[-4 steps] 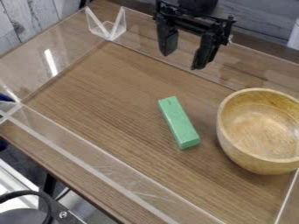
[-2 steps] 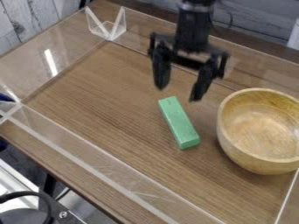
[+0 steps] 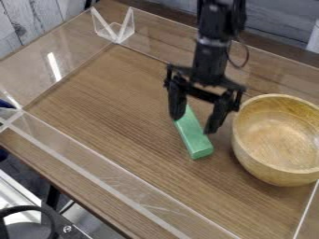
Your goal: Put the green block in the brown bowl
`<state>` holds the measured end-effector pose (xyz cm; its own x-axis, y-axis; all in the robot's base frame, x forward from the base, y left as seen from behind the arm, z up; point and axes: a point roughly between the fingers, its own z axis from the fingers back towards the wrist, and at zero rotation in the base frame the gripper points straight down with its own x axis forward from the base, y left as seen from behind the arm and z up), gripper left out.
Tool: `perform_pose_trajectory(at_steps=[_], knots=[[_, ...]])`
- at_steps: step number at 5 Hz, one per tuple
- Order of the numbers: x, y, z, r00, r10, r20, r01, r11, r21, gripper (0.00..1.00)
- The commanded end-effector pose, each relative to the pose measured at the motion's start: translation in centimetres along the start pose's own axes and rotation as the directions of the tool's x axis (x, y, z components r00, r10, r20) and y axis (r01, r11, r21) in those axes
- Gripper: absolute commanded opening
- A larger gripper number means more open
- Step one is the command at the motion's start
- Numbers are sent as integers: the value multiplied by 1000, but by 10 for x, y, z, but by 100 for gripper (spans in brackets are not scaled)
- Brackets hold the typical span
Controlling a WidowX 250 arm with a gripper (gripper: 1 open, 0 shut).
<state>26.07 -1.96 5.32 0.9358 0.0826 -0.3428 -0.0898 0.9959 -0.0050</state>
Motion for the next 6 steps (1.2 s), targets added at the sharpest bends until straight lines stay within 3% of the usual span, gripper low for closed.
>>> perform_pose_trajectory(at_steps=[1, 2, 4, 6], knots=[[1, -5, 14, 998, 35, 48, -33, 998, -49, 100], [2, -7, 17, 997, 68, 46, -64, 994, -84, 100], [-8, -15, 14, 996, 84, 8, -84, 996, -16, 100], [9, -14, 0, 996, 87, -16, -87, 996, -22, 100]])
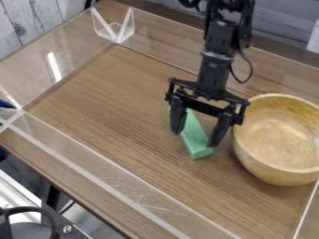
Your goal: Put the green block in the brown bowl
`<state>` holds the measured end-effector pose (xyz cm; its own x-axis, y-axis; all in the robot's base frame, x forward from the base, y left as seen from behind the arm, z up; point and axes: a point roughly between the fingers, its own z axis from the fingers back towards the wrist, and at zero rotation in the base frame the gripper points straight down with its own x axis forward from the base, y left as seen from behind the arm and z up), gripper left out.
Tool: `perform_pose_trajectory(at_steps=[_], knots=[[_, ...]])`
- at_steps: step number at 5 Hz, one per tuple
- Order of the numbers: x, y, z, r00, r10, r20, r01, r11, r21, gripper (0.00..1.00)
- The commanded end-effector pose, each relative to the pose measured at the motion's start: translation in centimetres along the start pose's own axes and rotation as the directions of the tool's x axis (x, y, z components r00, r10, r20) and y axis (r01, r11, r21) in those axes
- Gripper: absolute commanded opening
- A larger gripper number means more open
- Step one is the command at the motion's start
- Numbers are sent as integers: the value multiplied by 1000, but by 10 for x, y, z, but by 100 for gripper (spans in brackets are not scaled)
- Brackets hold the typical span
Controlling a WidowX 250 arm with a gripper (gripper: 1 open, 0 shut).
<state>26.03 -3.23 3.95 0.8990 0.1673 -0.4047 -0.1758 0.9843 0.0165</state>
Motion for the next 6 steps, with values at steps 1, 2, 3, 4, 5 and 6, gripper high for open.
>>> perform_pose_trajectory(at_steps=[1, 2, 3, 4, 5, 6], knots=[[5, -7, 4, 1000, 7, 16, -7, 1000, -28, 100], [5, -13, -5, 1000, 22, -16, -23, 999, -49, 100], [9, -16, -11, 999, 32, 11, -32, 998, -50, 100], [13, -19, -9, 999, 37, 34, -35, 998, -52, 100], [11, -21, -7, 999, 33, 33, -31, 998, -56, 0], [8, -24, -5, 999, 20, 35, -18, 998, -58, 0]])
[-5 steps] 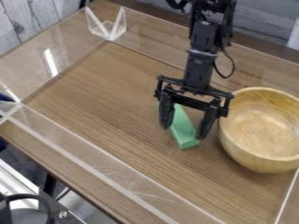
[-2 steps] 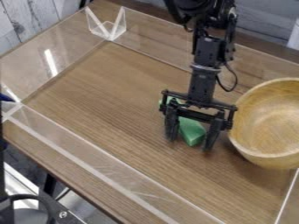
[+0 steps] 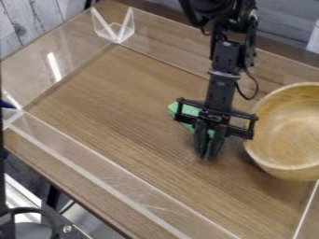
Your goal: Put the green block in the brown bowl
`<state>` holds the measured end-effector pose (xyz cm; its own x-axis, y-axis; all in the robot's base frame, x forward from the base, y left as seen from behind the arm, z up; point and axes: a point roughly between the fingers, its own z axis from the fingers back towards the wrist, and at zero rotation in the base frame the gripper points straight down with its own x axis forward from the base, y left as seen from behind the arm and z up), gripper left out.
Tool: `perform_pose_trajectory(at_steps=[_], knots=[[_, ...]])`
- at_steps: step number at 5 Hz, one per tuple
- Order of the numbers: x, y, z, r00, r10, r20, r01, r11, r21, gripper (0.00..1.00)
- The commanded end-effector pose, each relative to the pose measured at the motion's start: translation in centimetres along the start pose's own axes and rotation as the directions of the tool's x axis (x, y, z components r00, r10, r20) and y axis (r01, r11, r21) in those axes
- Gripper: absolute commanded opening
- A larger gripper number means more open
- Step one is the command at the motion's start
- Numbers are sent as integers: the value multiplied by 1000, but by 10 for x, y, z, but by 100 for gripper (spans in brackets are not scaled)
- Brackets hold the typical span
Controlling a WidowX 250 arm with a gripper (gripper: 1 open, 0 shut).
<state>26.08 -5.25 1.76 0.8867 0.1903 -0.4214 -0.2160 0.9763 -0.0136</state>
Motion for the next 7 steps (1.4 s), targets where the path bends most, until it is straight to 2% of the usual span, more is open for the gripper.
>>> perform_pose_trajectory(at_steps=[1, 3, 4, 5, 6, 7], knots=[[-4, 2, 19, 997, -34, 71, 36, 999, -17, 0], [-14, 20, 22, 991, -80, 103, 82, 996, -19, 0], [-17, 19, 29, 990, -92, 110, 97, 994, -41, 0], [-13, 8, 45, 982, -97, 162, 105, 994, -41, 0], [-6, -11, 65, 968, -117, 221, 129, 991, -38, 0], [-11, -21, 85, 955, -186, 232, 207, 976, -72, 0]])
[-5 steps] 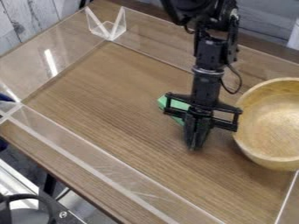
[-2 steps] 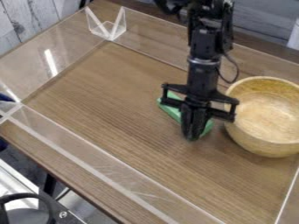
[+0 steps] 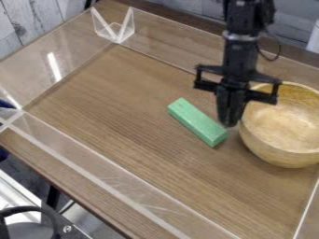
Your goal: Put the green block in the brown bowl
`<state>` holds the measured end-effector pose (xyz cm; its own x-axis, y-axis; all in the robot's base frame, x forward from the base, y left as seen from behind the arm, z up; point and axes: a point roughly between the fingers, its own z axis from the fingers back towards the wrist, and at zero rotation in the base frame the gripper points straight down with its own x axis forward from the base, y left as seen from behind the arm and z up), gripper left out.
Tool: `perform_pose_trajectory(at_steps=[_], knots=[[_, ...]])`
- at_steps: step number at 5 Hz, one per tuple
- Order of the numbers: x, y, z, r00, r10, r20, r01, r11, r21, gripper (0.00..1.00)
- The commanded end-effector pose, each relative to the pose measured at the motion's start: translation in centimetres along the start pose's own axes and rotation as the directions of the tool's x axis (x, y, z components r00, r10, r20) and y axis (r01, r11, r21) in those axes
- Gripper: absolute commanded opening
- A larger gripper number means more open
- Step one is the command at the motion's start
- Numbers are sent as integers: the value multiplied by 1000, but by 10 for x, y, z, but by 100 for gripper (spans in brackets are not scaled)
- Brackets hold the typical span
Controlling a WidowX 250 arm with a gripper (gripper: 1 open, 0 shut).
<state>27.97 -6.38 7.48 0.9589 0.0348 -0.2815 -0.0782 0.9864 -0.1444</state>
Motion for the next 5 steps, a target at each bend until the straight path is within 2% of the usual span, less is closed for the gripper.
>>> perform_pose_trajectory(at_steps=[1, 2, 3, 4, 5], knots=[[2, -18, 44, 991, -94, 99, 100, 993, -61, 0], [5, -20, 48, 995, -18, 97, 24, 998, -60, 100], [10, -20, 54, 986, 130, 100, -122, 989, -83, 100], [19, 7, 51, 968, 227, 109, -215, 971, -107, 100], [26, 32, 44, 921, 373, 113, -356, 923, -144, 100]])
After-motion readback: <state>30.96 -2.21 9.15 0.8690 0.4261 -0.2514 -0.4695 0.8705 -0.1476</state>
